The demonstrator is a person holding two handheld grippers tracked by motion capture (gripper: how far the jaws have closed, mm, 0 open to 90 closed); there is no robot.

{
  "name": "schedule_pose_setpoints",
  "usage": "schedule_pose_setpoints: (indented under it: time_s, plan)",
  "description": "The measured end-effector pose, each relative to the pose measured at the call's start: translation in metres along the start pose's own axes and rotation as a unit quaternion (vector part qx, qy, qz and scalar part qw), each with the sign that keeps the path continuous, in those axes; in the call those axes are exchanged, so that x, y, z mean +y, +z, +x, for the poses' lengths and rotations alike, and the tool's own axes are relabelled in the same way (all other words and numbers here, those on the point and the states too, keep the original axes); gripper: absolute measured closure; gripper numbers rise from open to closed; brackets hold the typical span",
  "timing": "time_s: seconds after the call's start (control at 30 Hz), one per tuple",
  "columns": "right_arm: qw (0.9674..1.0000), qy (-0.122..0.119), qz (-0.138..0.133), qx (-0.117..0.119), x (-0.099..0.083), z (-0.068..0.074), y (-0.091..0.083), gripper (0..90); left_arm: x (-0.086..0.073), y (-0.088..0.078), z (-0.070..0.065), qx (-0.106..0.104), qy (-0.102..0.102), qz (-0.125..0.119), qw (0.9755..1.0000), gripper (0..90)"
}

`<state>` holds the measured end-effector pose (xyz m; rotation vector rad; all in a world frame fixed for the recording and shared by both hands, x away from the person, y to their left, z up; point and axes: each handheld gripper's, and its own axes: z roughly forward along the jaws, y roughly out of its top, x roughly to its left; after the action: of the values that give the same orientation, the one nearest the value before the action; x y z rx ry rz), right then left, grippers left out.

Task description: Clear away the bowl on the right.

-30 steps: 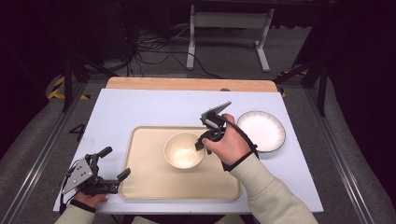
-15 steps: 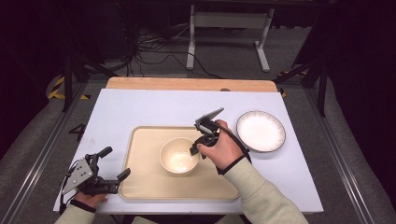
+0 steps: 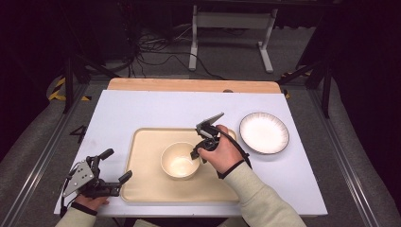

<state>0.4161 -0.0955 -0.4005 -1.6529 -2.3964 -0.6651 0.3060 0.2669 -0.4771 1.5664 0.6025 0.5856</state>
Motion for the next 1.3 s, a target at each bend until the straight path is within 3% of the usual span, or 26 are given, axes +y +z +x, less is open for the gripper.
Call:
schedule_pose_setpoints:
  time_s: [0.67,0.77,1.03,1.23,1.3]
  plan:
    - [0.9996,-0.025,-0.001,-0.015,-0.001,-0.003,0.007,78.9,0.000,0.000,0.000,0.000,0.000,0.000,1.0000,0.3]
    - [0.9994,-0.028,-0.016,-0.010,-0.002,-0.003,0.006,73.1,0.000,0.000,0.000,0.000,0.000,0.000,1.0000,0.3]
    - [0.9987,-0.037,-0.029,-0.019,-0.003,-0.003,0.002,68.9,0.000,0.000,0.000,0.000,0.000,0.000,1.0000,0.3]
    - [0.9970,-0.047,-0.059,-0.018,-0.004,0.000,-0.011,68.4,0.000,-0.001,0.000,-0.001,0.002,-0.002,1.0000,0.2]
    - [0.9947,-0.058,-0.083,-0.019,-0.006,0.002,-0.023,68.0,0.000,-0.001,-0.001,0.000,0.004,-0.005,1.0000,0.2]
